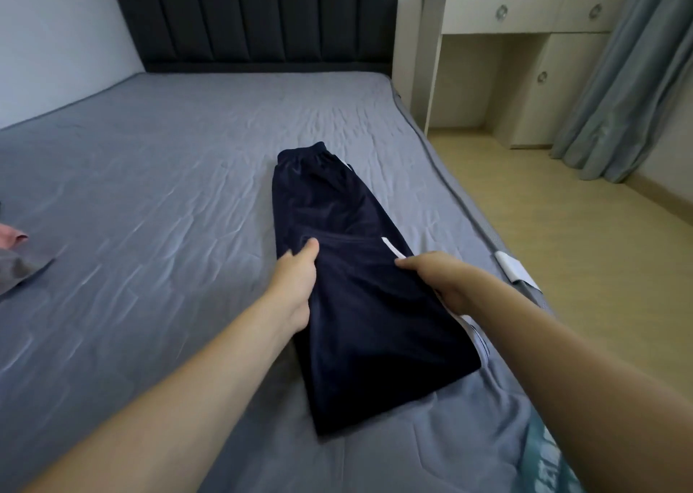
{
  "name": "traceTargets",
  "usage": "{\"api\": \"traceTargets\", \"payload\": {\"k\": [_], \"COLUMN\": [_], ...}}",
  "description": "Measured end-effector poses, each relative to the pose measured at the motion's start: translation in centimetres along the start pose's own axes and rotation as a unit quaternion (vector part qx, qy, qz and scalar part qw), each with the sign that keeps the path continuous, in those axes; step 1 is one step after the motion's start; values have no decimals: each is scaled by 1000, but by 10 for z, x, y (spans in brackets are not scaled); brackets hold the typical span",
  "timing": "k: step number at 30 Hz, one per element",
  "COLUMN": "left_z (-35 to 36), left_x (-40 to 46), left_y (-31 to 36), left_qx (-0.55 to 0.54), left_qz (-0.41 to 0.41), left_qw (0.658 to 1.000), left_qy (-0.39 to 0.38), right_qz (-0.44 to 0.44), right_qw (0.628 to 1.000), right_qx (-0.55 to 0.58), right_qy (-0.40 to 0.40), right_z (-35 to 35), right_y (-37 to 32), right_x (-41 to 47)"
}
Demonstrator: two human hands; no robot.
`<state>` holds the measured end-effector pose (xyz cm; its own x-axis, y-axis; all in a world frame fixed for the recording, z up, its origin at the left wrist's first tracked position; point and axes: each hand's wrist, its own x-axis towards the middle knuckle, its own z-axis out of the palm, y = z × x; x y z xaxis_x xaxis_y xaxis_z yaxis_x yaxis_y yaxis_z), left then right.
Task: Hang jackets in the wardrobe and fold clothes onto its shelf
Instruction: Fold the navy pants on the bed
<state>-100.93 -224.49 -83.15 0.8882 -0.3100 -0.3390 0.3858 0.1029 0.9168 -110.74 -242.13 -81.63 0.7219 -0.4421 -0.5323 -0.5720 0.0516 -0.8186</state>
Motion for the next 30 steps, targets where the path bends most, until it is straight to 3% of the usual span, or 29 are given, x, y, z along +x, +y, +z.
{"api": "traceTargets", "payload": {"k": [2,5,8,13,17,21,24,26,30], "left_z": [-2,-7,-11,-8,6,28,40,38,-3], "left_x": [24,53,77,132,203,292,360,402,456], "left_y": [7,-6,-13,6,72,149,183,177,89], "left_qx": [39,139,280,369,424,407,391,388,405], "left_qz": [27,8,48,153,197,171,145,139,154], "left_qw": [998,988,952,908,870,879,885,889,890], "left_qy": [36,63,116,125,155,181,208,201,142], "right_qz": [-24,-25,-21,-130,-203,-225,-237,-244,-241], "right_qw": [999,997,993,980,954,936,905,876,819], "right_qx": [27,-66,-116,-142,-197,-205,-290,-356,-447], "right_qy": [4,37,23,42,102,178,201,214,268], "right_z": [5,19,22,11,19,29,40,49,82], "right_y": [-12,-10,-10,-48,-112,-194,-236,-244,-190], "right_x": [20,51,79,127,181,245,301,342,412]}}
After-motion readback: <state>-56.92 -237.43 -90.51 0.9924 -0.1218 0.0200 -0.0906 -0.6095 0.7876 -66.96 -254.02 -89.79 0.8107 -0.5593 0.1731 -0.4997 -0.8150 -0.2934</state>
